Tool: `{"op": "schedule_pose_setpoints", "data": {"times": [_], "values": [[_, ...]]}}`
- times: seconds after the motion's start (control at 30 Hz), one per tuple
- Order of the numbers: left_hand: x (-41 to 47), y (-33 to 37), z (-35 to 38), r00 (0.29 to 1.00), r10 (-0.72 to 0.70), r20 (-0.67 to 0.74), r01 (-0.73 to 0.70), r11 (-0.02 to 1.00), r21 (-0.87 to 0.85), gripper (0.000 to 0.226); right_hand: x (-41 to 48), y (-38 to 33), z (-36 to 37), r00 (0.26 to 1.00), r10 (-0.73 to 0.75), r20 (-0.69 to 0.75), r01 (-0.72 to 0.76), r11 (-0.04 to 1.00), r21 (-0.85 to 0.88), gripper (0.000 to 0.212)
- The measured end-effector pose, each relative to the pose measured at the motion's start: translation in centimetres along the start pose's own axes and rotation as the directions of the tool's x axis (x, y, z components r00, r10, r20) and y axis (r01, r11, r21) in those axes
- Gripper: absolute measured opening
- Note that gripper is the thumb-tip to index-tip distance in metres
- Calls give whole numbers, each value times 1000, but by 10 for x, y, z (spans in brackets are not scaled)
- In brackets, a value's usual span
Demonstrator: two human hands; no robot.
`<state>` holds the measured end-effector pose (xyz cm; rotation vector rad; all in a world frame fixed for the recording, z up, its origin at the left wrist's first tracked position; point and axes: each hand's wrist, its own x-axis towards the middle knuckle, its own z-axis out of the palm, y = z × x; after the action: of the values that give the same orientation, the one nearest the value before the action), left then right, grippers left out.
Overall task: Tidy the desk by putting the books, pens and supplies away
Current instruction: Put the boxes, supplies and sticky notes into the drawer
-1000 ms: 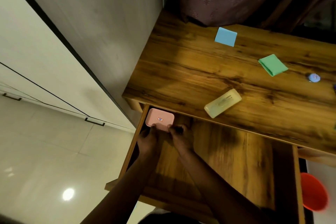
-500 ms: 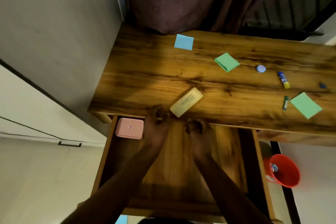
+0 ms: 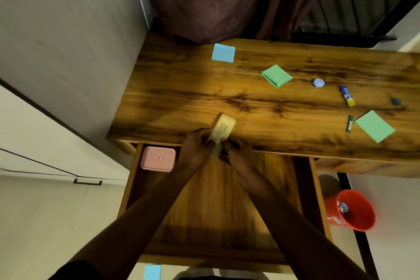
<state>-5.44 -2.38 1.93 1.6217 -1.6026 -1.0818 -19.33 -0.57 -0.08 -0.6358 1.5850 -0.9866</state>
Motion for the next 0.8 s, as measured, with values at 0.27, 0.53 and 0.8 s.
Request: {"op": "schedule_pose_setpoints", "data": {"times": [0.27, 0.53, 0.8], "values": [[-108, -42, -65, 990, -141, -32, 141, 990, 15, 38, -77, 48, 30, 963, 84, 258, -63, 994, -89, 35], [-183, -100, -83, 888, -458, -33, 459, 881, 114, 43, -105, 117, 77, 903, 206, 376, -88, 947, -308, 32], [-175, -123, -81, 818, -570, 72, 556, 817, 152, 62, -75, 155, 122, 898, 223, 379, 94, 745, -660, 44]]}}
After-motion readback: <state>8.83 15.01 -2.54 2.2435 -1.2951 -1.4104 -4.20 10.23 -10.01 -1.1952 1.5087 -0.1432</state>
